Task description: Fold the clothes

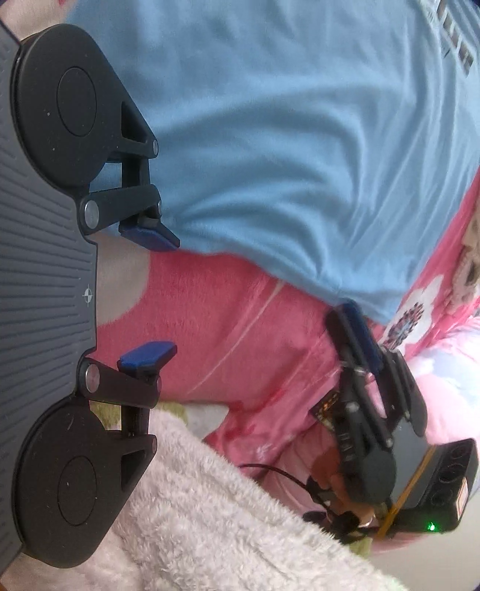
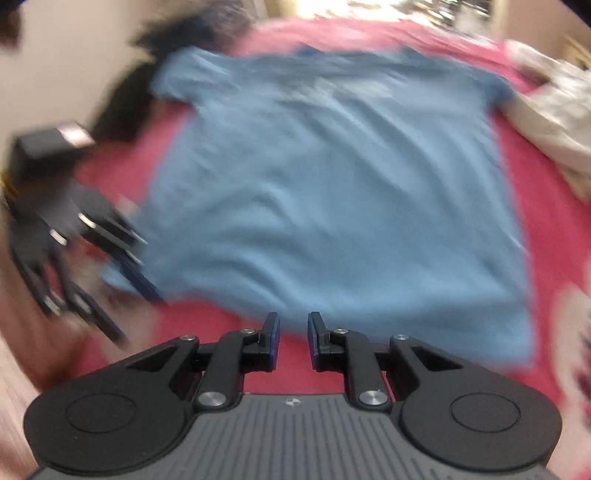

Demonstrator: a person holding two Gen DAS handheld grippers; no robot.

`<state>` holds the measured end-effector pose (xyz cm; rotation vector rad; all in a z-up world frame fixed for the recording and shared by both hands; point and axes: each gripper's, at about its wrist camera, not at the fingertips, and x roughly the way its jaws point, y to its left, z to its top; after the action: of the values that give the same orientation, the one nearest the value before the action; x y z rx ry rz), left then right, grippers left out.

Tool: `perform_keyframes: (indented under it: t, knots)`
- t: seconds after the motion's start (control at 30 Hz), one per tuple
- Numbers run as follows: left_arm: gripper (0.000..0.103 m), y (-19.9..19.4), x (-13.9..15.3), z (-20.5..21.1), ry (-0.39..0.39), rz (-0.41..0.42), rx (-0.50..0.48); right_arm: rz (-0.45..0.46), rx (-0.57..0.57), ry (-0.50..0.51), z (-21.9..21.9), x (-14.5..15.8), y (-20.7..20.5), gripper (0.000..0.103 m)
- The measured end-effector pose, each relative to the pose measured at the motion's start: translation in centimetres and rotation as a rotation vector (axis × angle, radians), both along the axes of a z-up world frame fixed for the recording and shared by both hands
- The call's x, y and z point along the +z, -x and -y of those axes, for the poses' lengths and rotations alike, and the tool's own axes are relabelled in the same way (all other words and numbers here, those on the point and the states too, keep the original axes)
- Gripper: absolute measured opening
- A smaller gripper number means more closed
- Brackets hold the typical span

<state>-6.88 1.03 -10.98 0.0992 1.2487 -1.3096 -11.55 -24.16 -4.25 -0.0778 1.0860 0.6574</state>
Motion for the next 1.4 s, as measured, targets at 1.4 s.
perform_keyframes:
  t: [1.4]
  knots:
    - [0.054, 1.1, 0.3, -7.3, -0.165, 0.023, 0.084, 0.029, 0.417, 0.114, -3.0, -0.6, 1.6, 0.021]
